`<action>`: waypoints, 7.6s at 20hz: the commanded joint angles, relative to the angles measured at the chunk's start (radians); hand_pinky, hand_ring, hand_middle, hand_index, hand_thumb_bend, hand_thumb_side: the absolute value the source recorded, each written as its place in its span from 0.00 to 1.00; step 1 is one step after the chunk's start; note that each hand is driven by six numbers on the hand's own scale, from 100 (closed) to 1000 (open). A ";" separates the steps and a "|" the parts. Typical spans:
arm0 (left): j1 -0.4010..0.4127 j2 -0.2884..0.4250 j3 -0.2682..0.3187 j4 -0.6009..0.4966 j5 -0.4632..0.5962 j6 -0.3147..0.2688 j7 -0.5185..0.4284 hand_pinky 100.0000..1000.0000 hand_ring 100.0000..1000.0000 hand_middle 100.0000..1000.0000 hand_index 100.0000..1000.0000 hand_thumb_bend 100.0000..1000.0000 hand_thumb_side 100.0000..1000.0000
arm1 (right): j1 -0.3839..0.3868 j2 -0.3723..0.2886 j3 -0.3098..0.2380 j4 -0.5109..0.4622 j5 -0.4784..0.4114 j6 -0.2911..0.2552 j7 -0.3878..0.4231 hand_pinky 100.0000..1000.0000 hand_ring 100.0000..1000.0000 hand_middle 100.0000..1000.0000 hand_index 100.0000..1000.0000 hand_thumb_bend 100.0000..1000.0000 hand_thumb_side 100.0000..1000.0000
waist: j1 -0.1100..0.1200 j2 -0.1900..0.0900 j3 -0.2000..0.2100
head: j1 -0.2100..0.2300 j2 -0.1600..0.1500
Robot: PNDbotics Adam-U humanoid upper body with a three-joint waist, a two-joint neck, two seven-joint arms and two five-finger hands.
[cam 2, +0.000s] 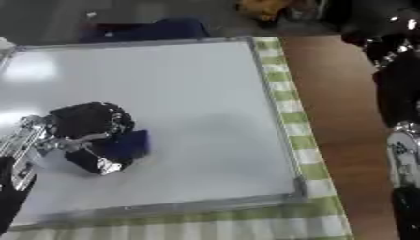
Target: Wipe the whiteboard clean with a brush.
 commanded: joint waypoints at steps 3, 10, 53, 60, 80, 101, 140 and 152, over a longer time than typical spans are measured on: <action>-0.004 0.022 0.006 -0.006 0.014 -0.017 -0.030 0.64 0.60 0.35 0.00 0.17 0.44 | -0.006 -0.019 -0.007 -0.014 -0.002 -0.001 -0.001 0.73 0.60 0.46 0.55 0.12 1.00 | -0.005 -0.021 -0.001 | -0.004 -0.012; 0.012 0.050 0.024 -0.001 0.027 -0.001 -0.042 0.63 0.58 0.34 0.00 0.15 0.39 | -0.003 -0.019 -0.009 -0.014 -0.002 -0.003 -0.005 0.73 0.60 0.46 0.55 0.12 1.00 | -0.007 -0.024 0.003 | -0.010 -0.015; -0.153 0.359 0.328 0.344 0.017 0.293 0.004 0.60 0.48 0.21 0.01 0.10 0.39 | -0.019 -0.025 -0.014 -0.014 0.015 -0.027 -0.005 0.74 0.60 0.45 0.54 0.15 1.00 | -0.011 0.028 -0.021 | -0.002 -0.100; -0.165 0.360 0.348 0.389 -0.055 0.348 0.072 0.59 0.45 0.18 0.01 0.09 0.38 | -0.026 -0.032 -0.011 -0.014 0.010 -0.033 -0.003 0.74 0.61 0.46 0.54 0.14 1.00 | -0.009 0.033 -0.020 | 0.090 -0.082; -0.176 0.366 0.344 0.448 -0.094 0.327 0.080 0.59 0.43 0.17 0.02 0.07 0.38 | -0.026 -0.037 -0.005 -0.014 -0.004 -0.013 -0.006 0.74 0.61 0.46 0.54 0.13 1.00 | 0.002 0.009 -0.012 | 0.132 -0.075; -0.226 0.305 0.343 0.491 -0.286 0.342 0.071 0.67 0.41 0.19 0.08 0.20 0.45 | -0.034 -0.033 -0.004 -0.014 0.003 -0.014 0.000 0.74 0.60 0.45 0.54 0.14 1.00 | 0.007 0.036 -0.031 | 0.110 -0.095; -0.179 0.299 0.293 0.482 -0.148 0.171 -0.140 0.62 0.35 0.13 0.07 0.12 0.57 | -0.023 -0.029 -0.015 -0.014 0.013 -0.003 -0.042 0.74 0.60 0.45 0.54 0.14 1.00 | 0.005 0.014 -0.023 | 0.083 -0.075; -0.172 0.278 0.254 0.432 -0.138 0.098 -0.152 0.61 0.34 0.12 0.07 0.13 0.57 | -0.023 -0.028 -0.017 -0.014 0.017 0.001 -0.046 0.74 0.60 0.45 0.54 0.14 1.00 | 0.006 0.013 -0.021 | 0.080 -0.067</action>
